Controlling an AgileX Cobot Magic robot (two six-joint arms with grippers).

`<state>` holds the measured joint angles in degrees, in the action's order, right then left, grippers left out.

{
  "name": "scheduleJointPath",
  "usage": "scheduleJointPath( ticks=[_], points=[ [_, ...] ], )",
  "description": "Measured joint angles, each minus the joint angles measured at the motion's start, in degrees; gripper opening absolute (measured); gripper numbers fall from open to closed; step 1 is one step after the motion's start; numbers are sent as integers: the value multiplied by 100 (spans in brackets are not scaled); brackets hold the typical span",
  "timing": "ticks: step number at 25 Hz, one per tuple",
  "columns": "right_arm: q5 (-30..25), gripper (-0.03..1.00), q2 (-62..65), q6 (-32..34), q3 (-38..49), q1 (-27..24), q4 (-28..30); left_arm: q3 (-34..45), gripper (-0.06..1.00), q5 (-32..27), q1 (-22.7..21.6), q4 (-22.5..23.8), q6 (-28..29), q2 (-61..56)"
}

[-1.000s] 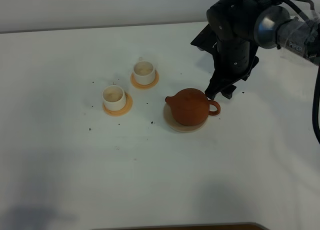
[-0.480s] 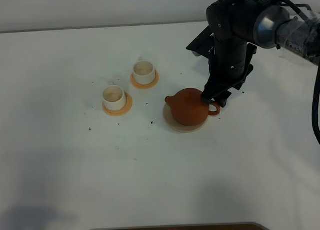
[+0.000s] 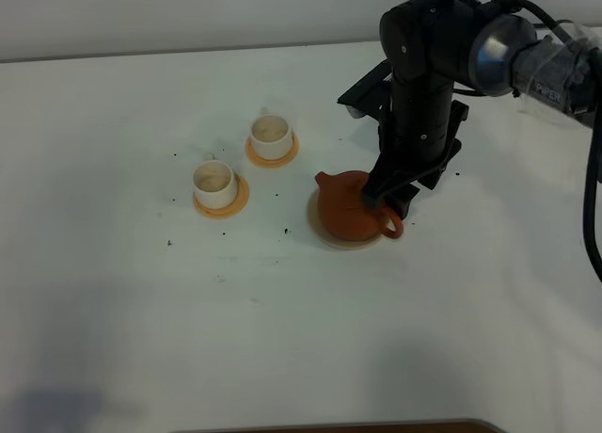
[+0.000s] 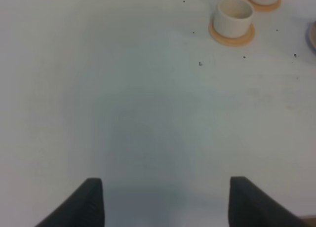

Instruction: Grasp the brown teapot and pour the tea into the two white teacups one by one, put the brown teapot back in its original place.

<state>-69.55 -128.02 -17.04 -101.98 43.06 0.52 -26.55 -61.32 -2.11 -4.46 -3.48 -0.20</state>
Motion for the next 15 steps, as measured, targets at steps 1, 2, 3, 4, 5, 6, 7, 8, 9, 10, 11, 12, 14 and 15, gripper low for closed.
scheduleJointPath(
  ticks=[1, 2, 3, 4, 5, 6, 7, 8, 9, 10, 11, 12, 14, 15],
  points=[
    [-5, 57, 0, 30, 0, 13, -52, 0, 57, 0, 0, 0, 0, 0],
    [-5, 57, 0, 42, 0, 23, -52, 0, 57, 0, 0, 0, 0, 0],
    [-13, 57, 0, 47, 0, 42, -98, 0, 57, 0, 0, 0, 0, 0],
    [-35, 57, 0, 53, 0, 57, -140, 0, 57, 0, 0, 0, 0, 0],
    [-56, 57, 0, 58, 0, 62, -187, 0, 57, 0, 0, 0, 0, 0],
    [-70, 57, 0, 64, 0, 64, -254, 0, 57, 0, 0, 0, 0, 0],
    [-76, 57, 0, 64, 0, 64, -319, 0, 57, 0, 0, 0, 0, 0],
    [-81, 56, 0, 64, 0, 64, -335, 0, 57, 0, 0, 0, 0, 0],
    [-80, 56, 0, 91, 0, 64, -324, 0, 57, 0, 0, 0, 0, 0],
    [-80, 56, 0, 155, 0, 64, -293, 0, 57, 0, 0, 0, 0, 0],
    [-80, 56, 0, 250, 0, 68, -198, 0, 57, 0, 0, 0, 0, 0],
    [-80, 55, 0, 368, 0, 68, -52, 0, 57, 0, 0, 0, 0, 0],
    [-69, 55, 0, 608, -16, 68, 265, 0, 57, 0, 0, 0, 0, 0],
    [-56, 54, 0, 747, -36, 68, 445, 0, 57, 0, 0, 0, 0, 0]
  ],
)
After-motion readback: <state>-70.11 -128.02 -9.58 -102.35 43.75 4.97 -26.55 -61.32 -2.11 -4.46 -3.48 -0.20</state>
